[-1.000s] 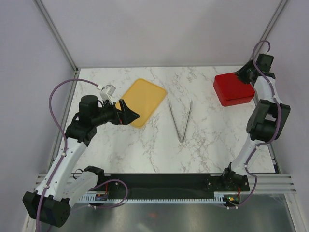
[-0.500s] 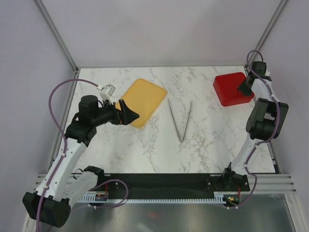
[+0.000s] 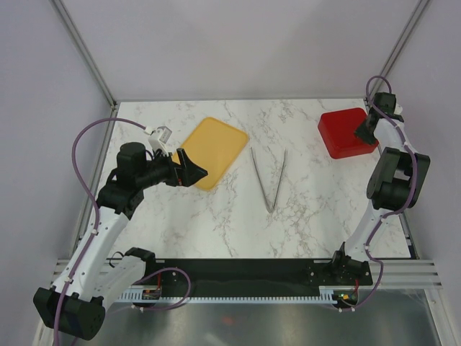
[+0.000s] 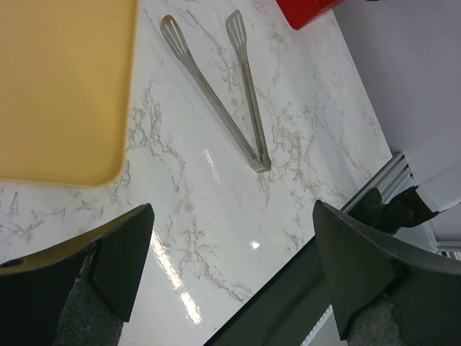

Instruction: Pack the chocolate

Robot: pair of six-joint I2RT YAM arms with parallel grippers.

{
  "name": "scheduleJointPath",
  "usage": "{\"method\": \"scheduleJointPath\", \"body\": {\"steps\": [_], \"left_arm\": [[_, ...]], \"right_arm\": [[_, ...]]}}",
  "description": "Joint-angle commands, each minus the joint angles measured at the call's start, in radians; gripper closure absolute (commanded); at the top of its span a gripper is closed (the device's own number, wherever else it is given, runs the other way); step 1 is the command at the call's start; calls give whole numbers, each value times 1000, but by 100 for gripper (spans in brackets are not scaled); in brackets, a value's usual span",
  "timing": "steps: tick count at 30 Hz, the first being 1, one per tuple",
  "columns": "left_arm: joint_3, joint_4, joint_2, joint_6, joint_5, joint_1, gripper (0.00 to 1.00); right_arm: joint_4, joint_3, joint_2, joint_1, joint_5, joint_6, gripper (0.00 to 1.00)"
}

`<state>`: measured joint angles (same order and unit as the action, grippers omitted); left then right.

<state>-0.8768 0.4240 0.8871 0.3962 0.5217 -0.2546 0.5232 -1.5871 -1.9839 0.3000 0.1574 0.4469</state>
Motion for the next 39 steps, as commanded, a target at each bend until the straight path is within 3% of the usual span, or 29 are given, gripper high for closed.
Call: {"method": "scheduleJointPath", "body": {"steps": [1, 7, 12, 16, 21, 25, 30, 39], "left_arm": [[6, -21, -14, -13, -25, 3, 0], [4, -22, -19, -14, -25, 3, 1], [-1, -22, -14, -14, -20, 3, 0], [-4, -22, -16, -13, -19, 6, 0], [-1, -22, -17, -13, -22, 8, 0], [4, -18, -17, -14, -28, 9, 0], [4, -18, -19, -13, -29, 9, 0], [7, -18, -27, -14, -35, 9, 0]], "right_arm": [[113, 41, 3, 7, 19, -17, 61], [152, 26, 34, 8, 31, -10, 61], [143, -115, 79, 2, -83, -10, 62], [149, -215, 10, -18, -142, -13, 67], [222, -315, -107, -24, -127, -4, 65], [288, -230, -112, -18, 26, -16, 65], [209, 8, -30, 1, 11, -33, 66], [182, -63, -1, -13, -120, -42, 66]]}}
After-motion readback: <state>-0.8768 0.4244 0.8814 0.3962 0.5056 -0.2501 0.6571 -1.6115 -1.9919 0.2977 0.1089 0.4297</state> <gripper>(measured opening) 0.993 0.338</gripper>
